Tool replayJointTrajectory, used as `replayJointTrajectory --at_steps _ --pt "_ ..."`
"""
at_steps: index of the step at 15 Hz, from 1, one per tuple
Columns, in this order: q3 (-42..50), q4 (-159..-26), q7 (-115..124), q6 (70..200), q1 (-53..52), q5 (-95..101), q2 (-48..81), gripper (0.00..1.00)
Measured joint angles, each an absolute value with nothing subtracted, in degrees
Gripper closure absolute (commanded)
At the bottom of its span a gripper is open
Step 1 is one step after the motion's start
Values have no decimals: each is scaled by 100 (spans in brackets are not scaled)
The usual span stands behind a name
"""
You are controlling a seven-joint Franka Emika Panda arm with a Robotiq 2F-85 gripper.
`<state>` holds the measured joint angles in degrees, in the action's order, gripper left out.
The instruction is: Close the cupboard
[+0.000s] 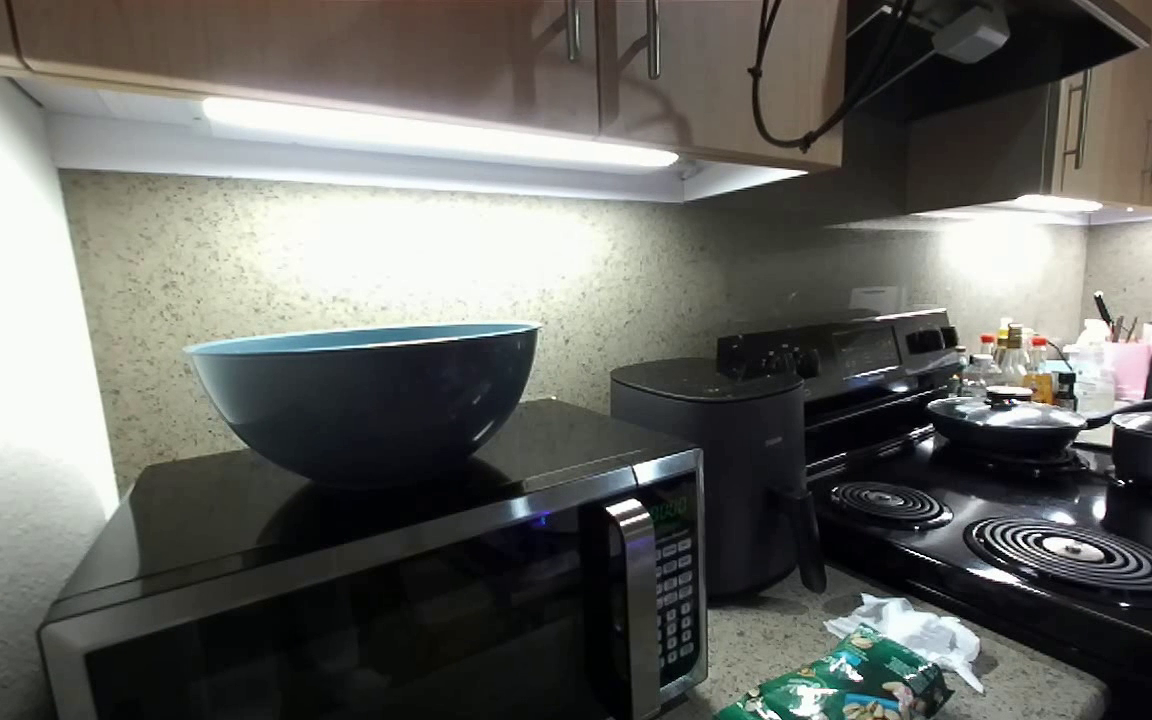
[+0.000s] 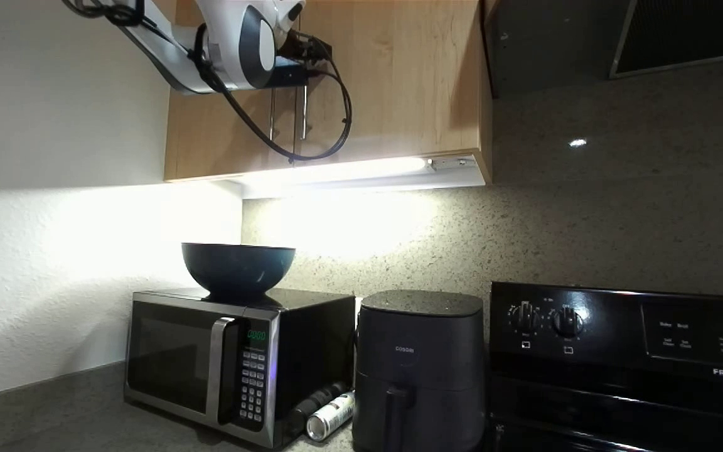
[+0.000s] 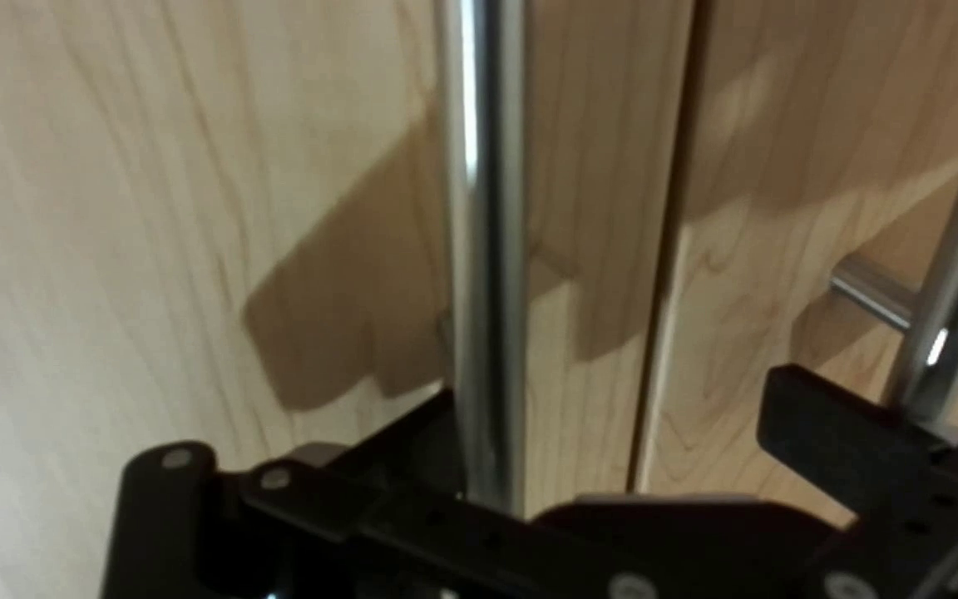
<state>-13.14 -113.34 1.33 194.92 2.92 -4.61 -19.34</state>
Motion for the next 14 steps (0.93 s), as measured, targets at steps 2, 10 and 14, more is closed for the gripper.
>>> replayJointTrajectory --at_steps 2,10,14 --pt "-1331 -11306 135 19491 281 -461 -1957 0" --pt "-963 -11294 166 19174 -207 -461 -3093 0" --pt "-678 -11424 235 18998 -245 -473 -3767 0"
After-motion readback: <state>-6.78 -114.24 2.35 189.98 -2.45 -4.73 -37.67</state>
